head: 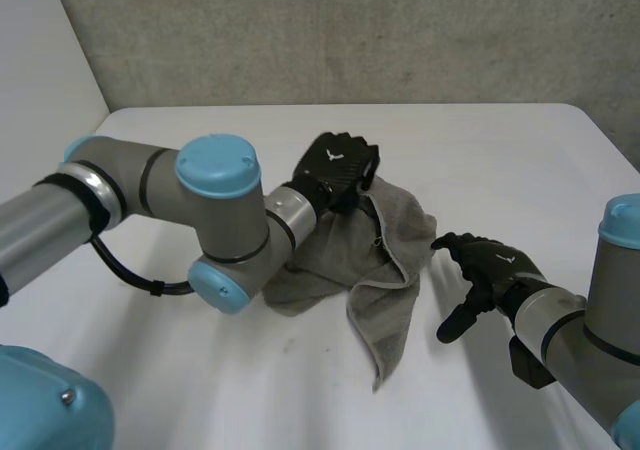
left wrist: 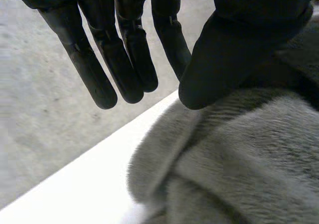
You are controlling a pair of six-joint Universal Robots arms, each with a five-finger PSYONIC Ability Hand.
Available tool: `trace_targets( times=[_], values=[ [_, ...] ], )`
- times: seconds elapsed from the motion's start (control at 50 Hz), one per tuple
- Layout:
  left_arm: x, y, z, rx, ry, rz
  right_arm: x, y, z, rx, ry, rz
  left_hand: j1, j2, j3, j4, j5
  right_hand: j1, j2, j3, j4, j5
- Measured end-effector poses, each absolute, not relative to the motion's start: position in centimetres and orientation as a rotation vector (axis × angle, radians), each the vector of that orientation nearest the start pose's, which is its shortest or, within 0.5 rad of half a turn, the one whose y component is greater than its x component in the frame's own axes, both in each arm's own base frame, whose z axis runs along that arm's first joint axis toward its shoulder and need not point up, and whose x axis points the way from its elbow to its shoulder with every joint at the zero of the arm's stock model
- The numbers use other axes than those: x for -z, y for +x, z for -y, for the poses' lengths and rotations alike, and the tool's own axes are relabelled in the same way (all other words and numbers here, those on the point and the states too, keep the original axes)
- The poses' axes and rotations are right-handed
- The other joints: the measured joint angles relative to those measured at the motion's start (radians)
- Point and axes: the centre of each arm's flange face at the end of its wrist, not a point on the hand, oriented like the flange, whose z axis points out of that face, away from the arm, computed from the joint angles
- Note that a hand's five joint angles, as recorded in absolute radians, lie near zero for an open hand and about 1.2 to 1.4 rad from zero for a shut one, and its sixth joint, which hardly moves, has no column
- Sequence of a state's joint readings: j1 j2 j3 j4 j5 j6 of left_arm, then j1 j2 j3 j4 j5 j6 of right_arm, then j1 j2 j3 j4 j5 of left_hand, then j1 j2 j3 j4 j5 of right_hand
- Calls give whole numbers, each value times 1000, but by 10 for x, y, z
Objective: Fold the towel.
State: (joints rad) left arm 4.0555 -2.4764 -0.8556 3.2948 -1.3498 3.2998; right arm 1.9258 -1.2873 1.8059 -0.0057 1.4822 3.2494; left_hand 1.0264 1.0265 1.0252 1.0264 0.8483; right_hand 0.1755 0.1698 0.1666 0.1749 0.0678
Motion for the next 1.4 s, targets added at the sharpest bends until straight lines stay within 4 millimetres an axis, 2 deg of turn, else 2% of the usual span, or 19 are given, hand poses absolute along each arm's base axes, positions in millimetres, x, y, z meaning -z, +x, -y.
trace_targets(
  times=[0.1,0.22,0.36,0.44,0.5,0.52,0.54,0.6,0.66,0.78,0.84,0.96,1.06,1.2,1.24,1.3,1.36,1.4],
  values=[
    [-189,-400,300,2393,1197,-2308,-157,236,228,1365,-349,-2443,28,32,32,32,31,0,0,0,0,0],
    [-206,-362,301,2260,1027,-2293,-153,244,231,1351,-369,-2438,74,78,76,75,74,0,0,0,0,0],
    [-215,-328,294,2159,977,-2279,-154,258,224,1356,-429,-2417,69,67,68,71,81,0,0,0,0,0],
    [-216,-317,288,2134,976,-2280,-155,260,222,1379,-431,-2424,-25,-26,-10,-12,-6,0,0,0,0,0],
    [-215,-312,284,2128,977,-2282,-157,259,222,1408,-415,-2438,-355,-342,-338,-343,-335,0,0,0,0,0],
    [-215,-311,284,2130,977,-2282,-157,259,222,1416,-409,-2441,-432,-430,-428,-419,-419,0,0,0,0,0],
    [-215,-311,284,2131,978,-2282,-158,259,222,1421,-405,-2443,-432,-430,-428,-419,-419,0,0,0,0,0],
    [-216,-314,286,2160,977,-2268,-159,259,223,1437,-392,-2446,-670,-673,-658,-663,-657,0,0,0,0,0],
    [-217,-321,290,2207,988,-2245,-160,258,223,1441,-388,-2449,-756,-760,-759,-761,-753,0,0,0,0,0],
    [-213,-345,297,2321,1081,-2200,-158,256,222,1435,-391,-2460,-779,-783,-778,-782,-777,0,0,0,0,0],
    [-205,-365,296,2379,1177,-2182,-157,253,219,1427,-393,-2468,-780,-784,-778,-782,-778,0,0,0,0,0],
    [-186,-393,292,2417,1318,-2179,-155,248,212,1412,-414,-2481,-772,-770,-772,-774,-771,0,0,0,0,0],
    [-170,-409,287,2416,1408,-2189,-152,243,211,1410,-430,-2501,-681,-683,-682,-683,-682,0,0,0,0,0],
    [-159,-417,284,2409,1465,-2198,-150,240,214,1421,-433,-2509,-557,-567,-565,-566,-566,0,0,0,0,0],
    [-157,-418,284,2412,1473,-2197,-150,240,215,1425,-434,-2508,-350,-352,-351,-360,-361,0,0,0,0,0],
    [-157,-419,284,2416,1473,-2196,-149,240,215,1426,-435,-2507,-236,-249,-248,-248,-247,0,0,0,0,0],
    [-157,-420,284,2420,1473,-2199,-148,240,215,1426,-436,-2506,37,40,39,28,29,0,0,0,0,0],
    [-158,-420,283,2423,1472,-2199,-148,241,215,1427,-435,-2506,87,98,96,92,89,0,0,0,0,0]
  ],
)
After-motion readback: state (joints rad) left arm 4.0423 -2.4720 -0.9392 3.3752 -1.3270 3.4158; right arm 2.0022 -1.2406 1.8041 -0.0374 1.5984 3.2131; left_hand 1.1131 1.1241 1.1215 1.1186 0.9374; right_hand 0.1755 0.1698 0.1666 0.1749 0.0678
